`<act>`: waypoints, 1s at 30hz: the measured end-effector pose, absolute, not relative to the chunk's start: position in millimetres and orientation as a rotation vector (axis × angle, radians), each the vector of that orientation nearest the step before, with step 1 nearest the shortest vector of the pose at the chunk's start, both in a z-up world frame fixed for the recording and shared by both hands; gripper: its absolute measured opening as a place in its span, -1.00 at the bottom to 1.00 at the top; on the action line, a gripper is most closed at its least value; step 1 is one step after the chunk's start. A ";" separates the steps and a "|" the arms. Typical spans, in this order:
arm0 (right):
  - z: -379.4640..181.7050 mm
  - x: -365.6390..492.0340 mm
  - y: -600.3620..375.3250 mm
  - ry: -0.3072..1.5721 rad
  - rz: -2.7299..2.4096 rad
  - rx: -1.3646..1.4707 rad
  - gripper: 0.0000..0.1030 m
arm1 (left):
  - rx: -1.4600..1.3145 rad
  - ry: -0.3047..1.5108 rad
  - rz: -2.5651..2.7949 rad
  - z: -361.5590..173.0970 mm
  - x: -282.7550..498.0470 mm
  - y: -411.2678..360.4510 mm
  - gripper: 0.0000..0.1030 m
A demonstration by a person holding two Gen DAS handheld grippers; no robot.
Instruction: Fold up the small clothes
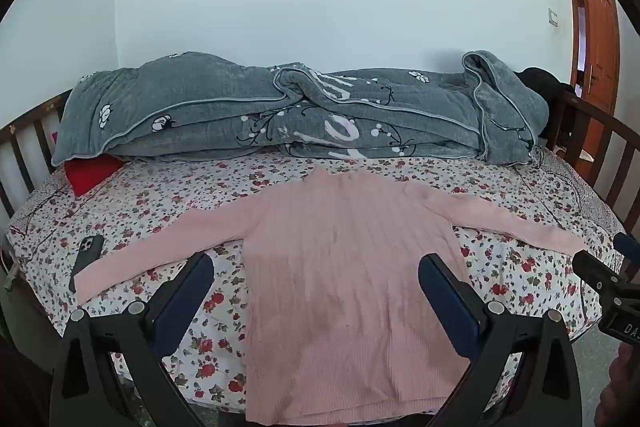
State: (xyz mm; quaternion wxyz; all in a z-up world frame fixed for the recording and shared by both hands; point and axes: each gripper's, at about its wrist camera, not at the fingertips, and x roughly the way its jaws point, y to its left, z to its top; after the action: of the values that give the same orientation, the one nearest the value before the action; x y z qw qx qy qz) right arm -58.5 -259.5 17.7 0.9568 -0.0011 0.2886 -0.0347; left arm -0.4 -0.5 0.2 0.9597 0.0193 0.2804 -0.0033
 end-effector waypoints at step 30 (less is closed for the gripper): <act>18.0 -57.2 -259.1 0.578 -0.063 0.016 0.99 | 0.015 0.554 -0.007 11.2 -2.8 -5.1 1.00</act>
State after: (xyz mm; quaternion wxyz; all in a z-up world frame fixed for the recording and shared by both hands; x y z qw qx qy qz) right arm -57.2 -259.1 18.0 0.9579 0.0080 0.2852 -0.0312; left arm -2.8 -5.1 11.2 0.9619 0.0075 0.2734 -0.0034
